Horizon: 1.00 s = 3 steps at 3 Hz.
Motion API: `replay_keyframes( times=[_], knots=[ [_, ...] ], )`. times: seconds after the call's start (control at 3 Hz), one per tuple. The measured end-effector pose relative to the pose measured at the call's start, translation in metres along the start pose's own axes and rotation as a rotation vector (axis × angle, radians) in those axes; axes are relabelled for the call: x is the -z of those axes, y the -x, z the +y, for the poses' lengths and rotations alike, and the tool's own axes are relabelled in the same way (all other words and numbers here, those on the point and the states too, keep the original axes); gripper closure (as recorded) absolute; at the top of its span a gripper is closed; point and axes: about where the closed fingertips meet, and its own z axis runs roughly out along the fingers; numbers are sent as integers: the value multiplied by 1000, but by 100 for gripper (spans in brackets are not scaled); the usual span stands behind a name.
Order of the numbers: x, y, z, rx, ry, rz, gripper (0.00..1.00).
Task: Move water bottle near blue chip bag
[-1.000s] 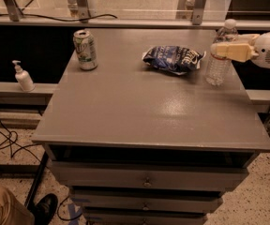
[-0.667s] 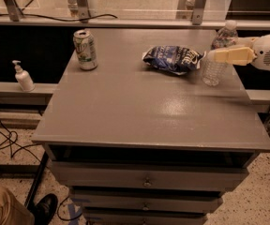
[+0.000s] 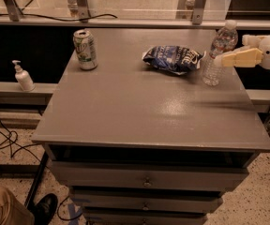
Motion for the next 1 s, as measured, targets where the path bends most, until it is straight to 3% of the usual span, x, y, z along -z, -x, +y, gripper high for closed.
replay_keyframes(
  times=[0.33,0.67,1.0],
  knots=[
    [41,25,8,118,-33,38,0],
    [98,60,23,235,-104,33,0],
    [104,63,25,244,-113,33,0]
  ],
)
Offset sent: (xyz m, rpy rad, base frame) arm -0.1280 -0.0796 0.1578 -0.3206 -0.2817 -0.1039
